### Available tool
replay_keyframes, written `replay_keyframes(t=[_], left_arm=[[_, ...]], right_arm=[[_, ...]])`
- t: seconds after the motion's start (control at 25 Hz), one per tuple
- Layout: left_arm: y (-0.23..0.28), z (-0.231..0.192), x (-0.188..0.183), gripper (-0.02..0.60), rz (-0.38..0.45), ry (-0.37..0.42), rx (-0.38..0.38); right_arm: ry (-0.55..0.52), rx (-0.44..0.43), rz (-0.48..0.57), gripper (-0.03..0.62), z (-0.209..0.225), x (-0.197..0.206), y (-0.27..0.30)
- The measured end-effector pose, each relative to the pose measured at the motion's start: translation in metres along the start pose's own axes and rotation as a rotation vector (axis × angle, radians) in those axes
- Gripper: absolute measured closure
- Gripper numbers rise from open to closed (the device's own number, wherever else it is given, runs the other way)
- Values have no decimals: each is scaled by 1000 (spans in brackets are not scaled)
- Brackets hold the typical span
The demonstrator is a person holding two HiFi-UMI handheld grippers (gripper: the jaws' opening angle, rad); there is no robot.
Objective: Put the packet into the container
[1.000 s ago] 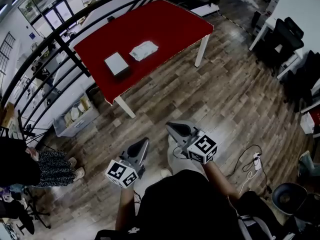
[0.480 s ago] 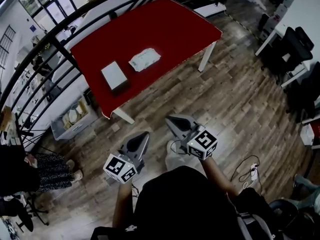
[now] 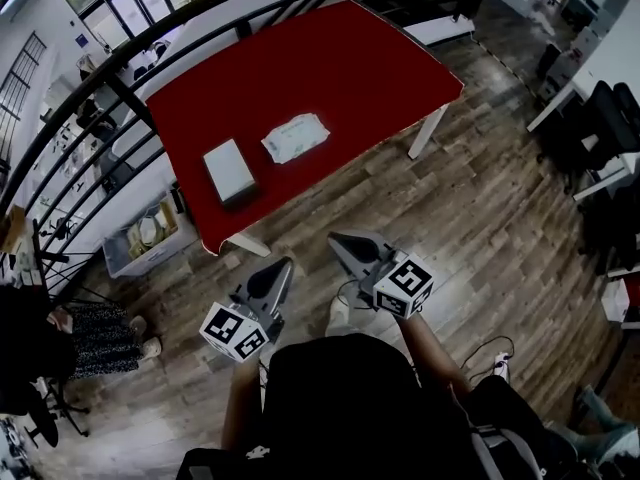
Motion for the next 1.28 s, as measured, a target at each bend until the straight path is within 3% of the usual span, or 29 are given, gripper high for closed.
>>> replay_keyframes(t=[0.24, 0.48, 1.04, 1.28], left_arm=[[19, -4, -6, 577, -4, -10, -16], [21, -37, -11, 577, -5, -21, -77], [76, -138, -38, 577, -6, -37, -24], [93, -188, -54, 577, 5, -54, -51]], right_arm=[[21, -42, -31, 574, 27, 2, 16], [15, -80, -53, 572, 42, 0, 49], [23, -22, -52, 572, 110, -12, 130], [-24, 10, -94, 572, 144, -28, 167]])
Point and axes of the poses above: the fingertips, and each gripper's own axes: y forward along the fingers, z to its right, x out of its underside, the point moved 8 cm from there along -y, backward along the fingers, and after that the axes turned 9 degrees about -x, right-handed, at the moved point
